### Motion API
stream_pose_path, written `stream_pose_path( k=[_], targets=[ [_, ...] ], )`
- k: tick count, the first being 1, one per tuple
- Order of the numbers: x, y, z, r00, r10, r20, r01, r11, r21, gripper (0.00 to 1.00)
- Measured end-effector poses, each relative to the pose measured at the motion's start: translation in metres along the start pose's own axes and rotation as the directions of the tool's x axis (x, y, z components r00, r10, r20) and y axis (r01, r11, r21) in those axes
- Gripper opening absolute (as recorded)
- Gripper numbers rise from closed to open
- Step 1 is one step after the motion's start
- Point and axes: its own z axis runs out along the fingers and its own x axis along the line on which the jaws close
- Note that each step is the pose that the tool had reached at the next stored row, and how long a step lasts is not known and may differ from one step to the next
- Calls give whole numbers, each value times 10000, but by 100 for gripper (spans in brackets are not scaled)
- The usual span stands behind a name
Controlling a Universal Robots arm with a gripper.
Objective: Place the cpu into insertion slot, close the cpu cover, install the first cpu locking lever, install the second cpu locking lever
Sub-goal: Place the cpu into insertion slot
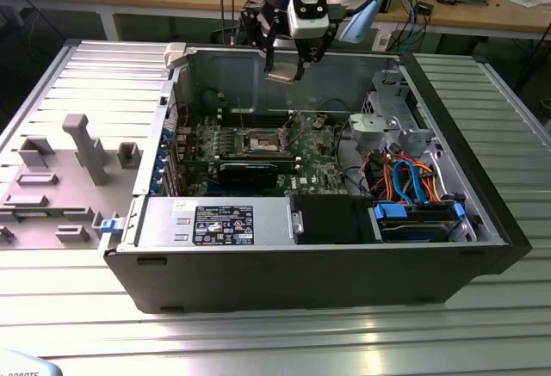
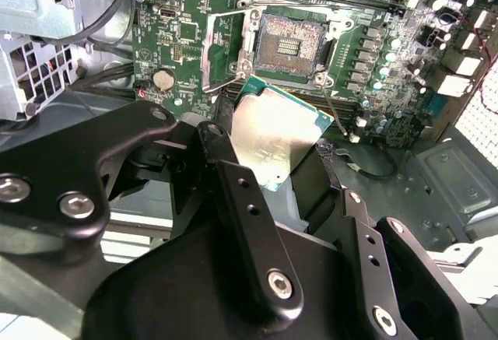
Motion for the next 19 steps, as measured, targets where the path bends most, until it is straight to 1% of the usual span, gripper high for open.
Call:
stream_pose_path(
  k=[2, 3, 5, 7, 8, 11, 14, 16, 19],
  targets=[
    [0, 0, 5, 9998, 201, 18, -201, 9998, -5, 54],
    [-1, -1, 8, 9992, 394, 35, -394, 9992, -8, 54],
    [0, -1, 13, 9978, 655, 59, -655, 9979, -14, 54],
    [0, -1, 15, 9970, 773, 69, -773, 9970, -18, 54],
    [0, -2, 19, 9956, 931, 83, -930, 9957, -22, 54],
    [-1, -2, 24, 9936, 1128, 100, -1128, 9936, -28, 54],
    [-1, -3, 33, 9898, 1420, 126, -1420, 9899, -37, 54],
    [-1, -4, 42, 9862, 1650, 145, -1649, 9863, -45, 54],
    [-1, -4, 47, 9835, 1804, 159, -1803, 9836, -50, 54]
  ],
)
